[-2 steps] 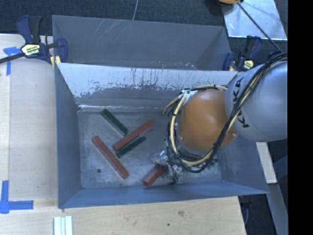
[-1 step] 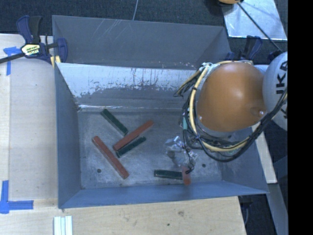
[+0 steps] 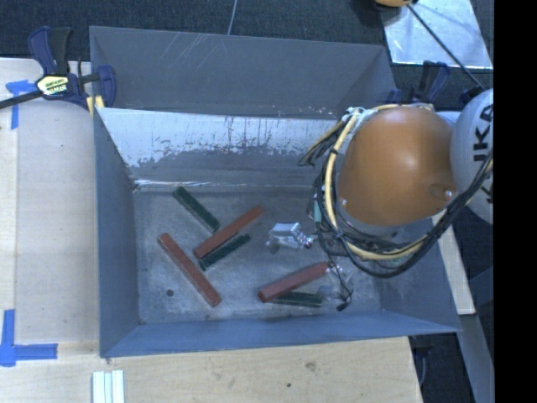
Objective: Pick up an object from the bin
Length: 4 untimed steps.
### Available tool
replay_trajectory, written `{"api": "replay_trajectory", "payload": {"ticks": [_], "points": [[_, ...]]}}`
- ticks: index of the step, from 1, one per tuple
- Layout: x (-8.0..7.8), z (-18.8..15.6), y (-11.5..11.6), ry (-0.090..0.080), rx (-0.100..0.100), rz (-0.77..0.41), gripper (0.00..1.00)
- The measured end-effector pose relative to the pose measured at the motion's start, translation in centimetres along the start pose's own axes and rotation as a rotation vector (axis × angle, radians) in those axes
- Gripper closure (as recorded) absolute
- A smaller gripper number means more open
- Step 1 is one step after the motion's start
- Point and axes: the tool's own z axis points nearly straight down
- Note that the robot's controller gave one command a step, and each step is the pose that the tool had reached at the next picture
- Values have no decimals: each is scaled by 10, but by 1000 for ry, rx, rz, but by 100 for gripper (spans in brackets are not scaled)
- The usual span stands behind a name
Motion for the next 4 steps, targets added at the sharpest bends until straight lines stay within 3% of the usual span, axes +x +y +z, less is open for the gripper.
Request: {"api": "replay_trajectory", "payload": {"ticks": [1, 2, 3, 4], "points": [[0, 0, 0, 0, 0, 0, 0], [-4, 48, -8, -5, 4, 72, 0], [3, 95, -9, -1, 2, -7, 0], [-11, 123, -40, -2, 1, -273, 100]]}}
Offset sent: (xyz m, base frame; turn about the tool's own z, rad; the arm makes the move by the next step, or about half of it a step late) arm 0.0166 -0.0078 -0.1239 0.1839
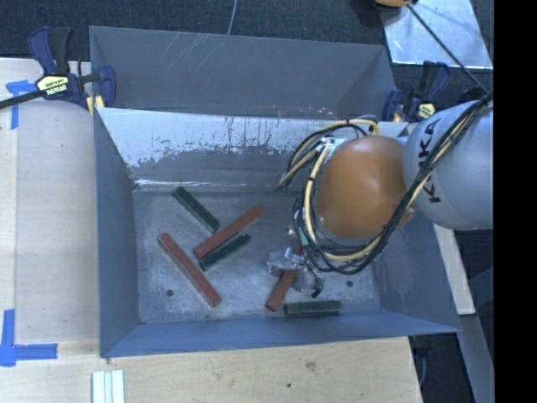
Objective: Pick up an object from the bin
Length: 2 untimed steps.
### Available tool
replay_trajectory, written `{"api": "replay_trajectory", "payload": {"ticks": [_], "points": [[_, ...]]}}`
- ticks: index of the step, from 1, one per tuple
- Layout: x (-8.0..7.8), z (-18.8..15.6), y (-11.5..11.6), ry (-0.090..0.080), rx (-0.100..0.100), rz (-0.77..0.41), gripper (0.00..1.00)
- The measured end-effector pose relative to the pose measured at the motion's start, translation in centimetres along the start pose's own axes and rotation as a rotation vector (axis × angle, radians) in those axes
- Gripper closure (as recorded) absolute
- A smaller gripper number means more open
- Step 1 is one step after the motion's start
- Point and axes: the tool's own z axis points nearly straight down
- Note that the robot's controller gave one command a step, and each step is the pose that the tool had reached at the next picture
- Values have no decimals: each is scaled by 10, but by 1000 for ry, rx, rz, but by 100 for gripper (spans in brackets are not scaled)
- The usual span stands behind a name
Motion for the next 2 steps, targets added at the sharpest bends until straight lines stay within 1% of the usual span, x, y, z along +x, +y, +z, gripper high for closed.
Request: {"api": "replay_trajectory", "payload": {"ticks": [1, 2], "points": [[0, 0, 0, 0, 0, 1, 100], [5, -162, -1, -2, 3, 36, 100]]}}
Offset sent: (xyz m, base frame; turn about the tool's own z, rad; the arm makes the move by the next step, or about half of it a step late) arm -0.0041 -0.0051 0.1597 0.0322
